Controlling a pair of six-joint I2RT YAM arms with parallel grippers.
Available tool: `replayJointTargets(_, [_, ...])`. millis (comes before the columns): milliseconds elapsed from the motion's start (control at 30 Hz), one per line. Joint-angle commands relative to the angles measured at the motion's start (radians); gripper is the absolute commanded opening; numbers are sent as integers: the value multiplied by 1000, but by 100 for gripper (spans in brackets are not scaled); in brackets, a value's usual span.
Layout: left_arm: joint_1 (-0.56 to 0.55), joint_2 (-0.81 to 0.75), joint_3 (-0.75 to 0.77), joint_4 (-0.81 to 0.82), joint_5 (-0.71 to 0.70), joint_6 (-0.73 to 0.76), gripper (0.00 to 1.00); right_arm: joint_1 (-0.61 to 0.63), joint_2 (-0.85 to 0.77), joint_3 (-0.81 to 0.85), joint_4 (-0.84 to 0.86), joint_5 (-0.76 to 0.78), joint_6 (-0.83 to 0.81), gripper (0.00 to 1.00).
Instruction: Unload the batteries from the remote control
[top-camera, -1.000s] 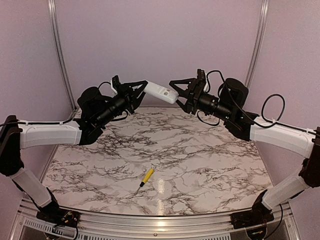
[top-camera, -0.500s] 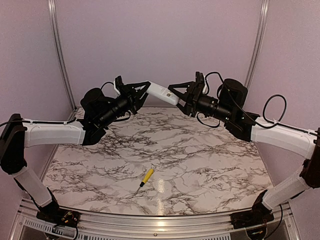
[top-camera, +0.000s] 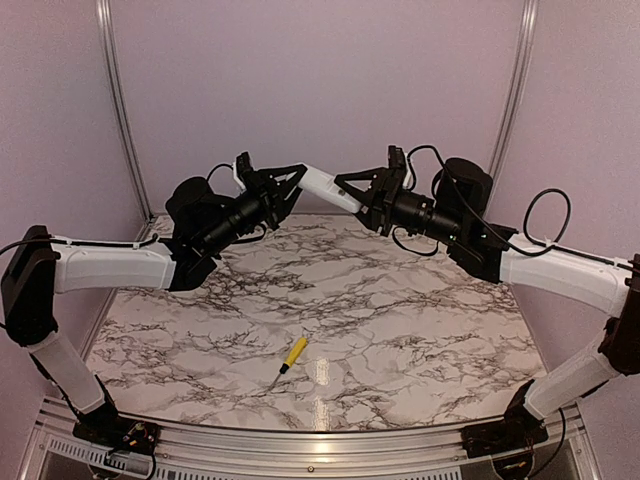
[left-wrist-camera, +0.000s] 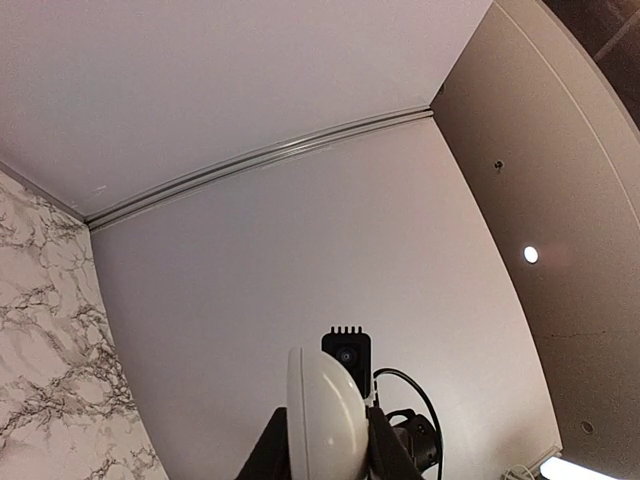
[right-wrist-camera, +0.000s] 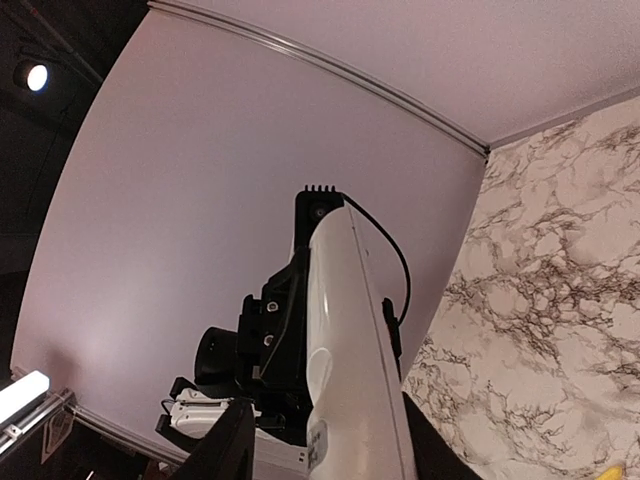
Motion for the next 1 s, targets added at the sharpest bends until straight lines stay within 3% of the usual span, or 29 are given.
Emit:
replayJointTargets(0, [-8, 16, 22, 45, 21, -2, 0, 8, 1, 40, -13, -20, -4, 40])
replayJointTargets(400, [-17, 8, 9, 35, 15, 13, 0, 8, -14, 25, -17, -24, -8, 23])
replayJointTargets(633, [-26, 4, 11, 13, 8, 29, 0, 11, -13, 20, -17, -36, -1, 21])
replayJointTargets(867, [-34, -17, 0, -26, -13, 52, 0, 14, -27, -2, -37, -24, 9, 0])
replayJointTargets(967, [-35, -25, -13, -28, -14, 51, 10, 14, -35, -16, -30, -14, 20, 0])
